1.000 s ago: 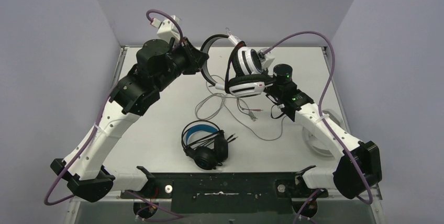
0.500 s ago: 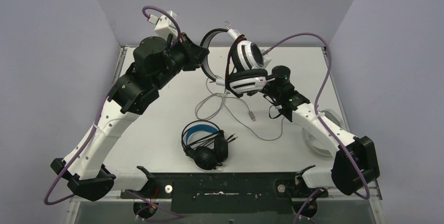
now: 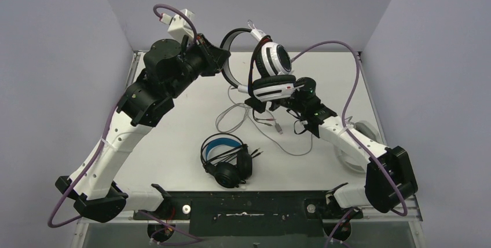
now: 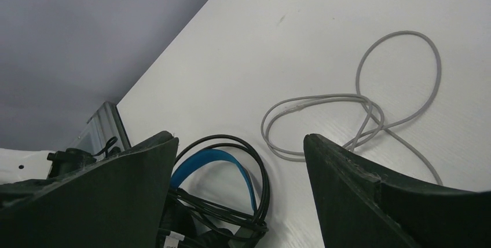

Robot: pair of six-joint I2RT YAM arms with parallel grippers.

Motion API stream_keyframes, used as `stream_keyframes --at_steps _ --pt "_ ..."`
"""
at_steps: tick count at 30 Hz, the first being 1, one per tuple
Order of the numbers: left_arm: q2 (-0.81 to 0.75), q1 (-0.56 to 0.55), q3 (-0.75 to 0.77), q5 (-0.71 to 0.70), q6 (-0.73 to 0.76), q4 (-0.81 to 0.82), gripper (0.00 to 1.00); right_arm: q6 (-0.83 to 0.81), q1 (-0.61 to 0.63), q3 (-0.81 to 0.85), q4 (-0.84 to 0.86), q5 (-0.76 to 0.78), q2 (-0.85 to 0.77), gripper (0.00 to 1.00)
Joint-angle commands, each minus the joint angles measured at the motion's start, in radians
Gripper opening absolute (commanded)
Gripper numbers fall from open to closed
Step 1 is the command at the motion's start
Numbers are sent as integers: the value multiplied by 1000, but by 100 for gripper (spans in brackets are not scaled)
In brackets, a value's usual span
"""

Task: Wrap the headphones
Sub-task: Wrap the headphones cable around the headphones.

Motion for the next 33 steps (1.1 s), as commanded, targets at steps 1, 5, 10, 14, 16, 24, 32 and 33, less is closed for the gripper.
stream_keyframes --at_steps 1,5,10,14,16,24,32,33 --pt "-26 1 73 -15 -34 153 0 -10 6 -27 72 2 -39 82" --pt "-32 1 73 -10 -35 153 0 -20 -17 -54 3 67 -91 84" --pt "-46 1 66 -11 -29 157 0 -57 -21 -71 -3 1 -116 87" --pt "-48 1 68 -19 -20 151 0 -75 -21 -107 14 -15 -150 89" --pt "-47 3 67 -20 -19 152 0 -63 -21 -134 65 -37 -166 90" --pt "-45 4 69 -10 -19 157 0 -75 -12 -127 97 -96 -160 89" --pt "-62 4 52 -7 -26 165 0 -156 80 -96 82 -21 -104 82" --pt "-63 5 54 -5 -26 161 0 -160 85 -91 83 -20 -96 79"
